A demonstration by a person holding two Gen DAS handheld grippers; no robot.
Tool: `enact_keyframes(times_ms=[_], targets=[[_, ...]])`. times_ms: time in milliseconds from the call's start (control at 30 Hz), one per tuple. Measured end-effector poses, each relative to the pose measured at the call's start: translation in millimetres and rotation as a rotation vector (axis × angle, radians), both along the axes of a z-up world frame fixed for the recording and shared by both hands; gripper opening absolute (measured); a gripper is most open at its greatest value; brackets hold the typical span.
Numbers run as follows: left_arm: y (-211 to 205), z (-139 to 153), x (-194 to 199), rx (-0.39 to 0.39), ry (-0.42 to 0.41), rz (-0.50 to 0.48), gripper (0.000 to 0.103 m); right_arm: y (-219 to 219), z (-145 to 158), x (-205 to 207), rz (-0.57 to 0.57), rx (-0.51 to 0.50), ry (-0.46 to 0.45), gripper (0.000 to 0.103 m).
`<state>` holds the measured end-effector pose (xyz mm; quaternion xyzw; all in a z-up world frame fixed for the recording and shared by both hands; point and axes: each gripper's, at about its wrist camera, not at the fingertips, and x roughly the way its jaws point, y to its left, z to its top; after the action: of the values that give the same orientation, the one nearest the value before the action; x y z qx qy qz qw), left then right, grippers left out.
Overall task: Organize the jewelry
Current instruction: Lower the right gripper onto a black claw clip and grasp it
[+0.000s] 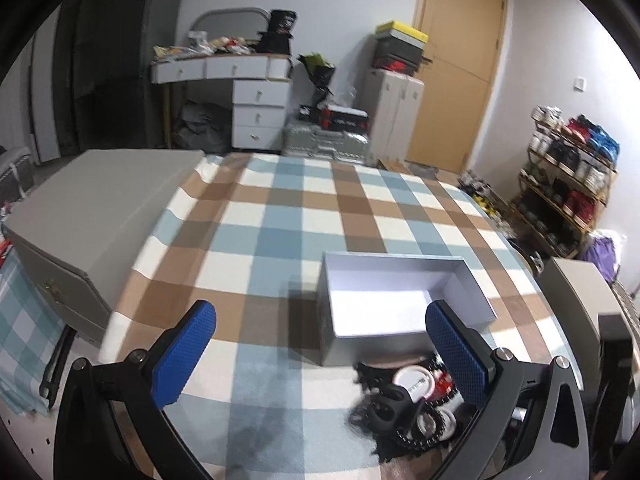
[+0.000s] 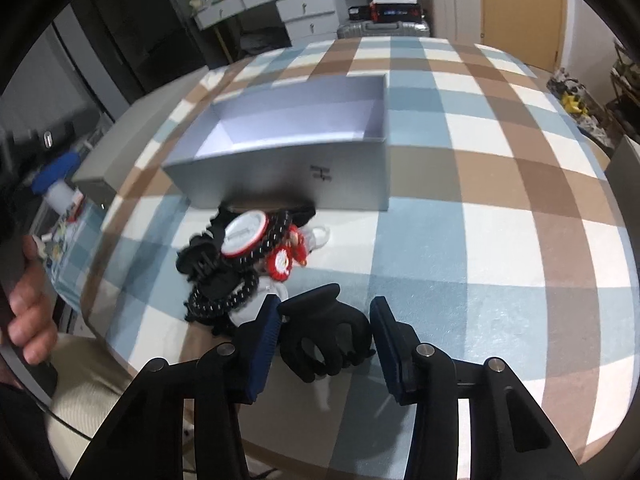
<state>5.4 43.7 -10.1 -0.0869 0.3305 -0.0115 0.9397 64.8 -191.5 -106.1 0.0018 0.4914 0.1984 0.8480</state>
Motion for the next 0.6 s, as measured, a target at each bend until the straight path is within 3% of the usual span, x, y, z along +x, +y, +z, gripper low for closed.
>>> enact_keyframes(times_ms=[267,400,600], targets=[[-16,-24,3,-0.035,0.148,-0.193,0.102,-31,25,2,-0.109,0.141,-0.068,0.044],[-35,-34,-1,0.009,0.204,-0.299,0.102,-37,37,1,-0.135,0.169,-0.116,0.044],[-51,-44,-4,0.061,0.249,-0.37,0.1,-42,45,-1,-0.135,0.194,-0.145,0.044]])
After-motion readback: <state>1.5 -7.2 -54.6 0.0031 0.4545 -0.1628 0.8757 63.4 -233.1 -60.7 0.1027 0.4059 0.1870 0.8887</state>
